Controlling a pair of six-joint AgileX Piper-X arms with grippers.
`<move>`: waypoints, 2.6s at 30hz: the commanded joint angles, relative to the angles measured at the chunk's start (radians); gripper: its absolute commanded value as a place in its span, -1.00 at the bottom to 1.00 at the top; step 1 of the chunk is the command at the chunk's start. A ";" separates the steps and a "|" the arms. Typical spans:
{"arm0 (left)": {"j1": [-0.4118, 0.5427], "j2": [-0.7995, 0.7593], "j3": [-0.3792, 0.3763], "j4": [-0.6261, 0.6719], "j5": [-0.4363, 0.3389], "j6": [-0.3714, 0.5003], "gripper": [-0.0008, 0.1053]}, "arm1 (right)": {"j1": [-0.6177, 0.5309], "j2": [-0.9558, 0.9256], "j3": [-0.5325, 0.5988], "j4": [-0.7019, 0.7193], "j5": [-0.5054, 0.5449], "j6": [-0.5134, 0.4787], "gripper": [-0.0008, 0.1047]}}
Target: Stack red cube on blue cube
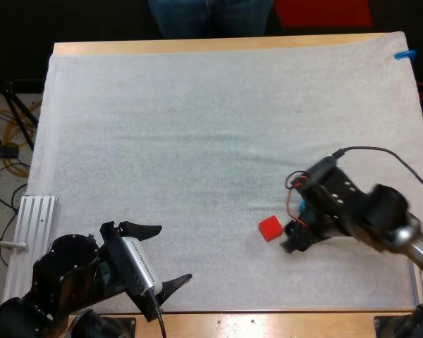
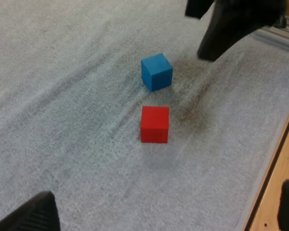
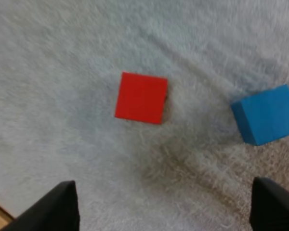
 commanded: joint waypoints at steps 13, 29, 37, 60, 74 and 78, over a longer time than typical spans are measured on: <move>-0.006 0.001 -0.006 -0.003 -0.005 0.002 0.65 | 0.003 0.242 -0.009 -0.141 -0.055 0.048 0.32; -0.006 0.001 -0.006 -0.003 -0.005 0.003 0.65 | 0.008 0.421 -0.009 -0.246 -0.107 0.081 0.32; -0.006 0.001 -0.006 -0.003 -0.005 0.011 0.65 | 0.008 0.489 -0.009 -0.253 -0.130 0.084 0.31; -0.006 0.001 -0.006 -0.003 -0.002 0.022 0.65 | -0.012 0.388 -0.202 -0.108 0.036 0.086 -0.60; -0.006 0.001 -0.006 -0.003 0.021 0.022 0.65 | -0.224 0.315 -0.196 -0.029 0.074 0.113 -0.60; -0.006 0.001 -0.006 -0.003 0.021 0.022 0.65 | -0.255 0.315 -0.191 -0.018 0.074 0.113 -0.60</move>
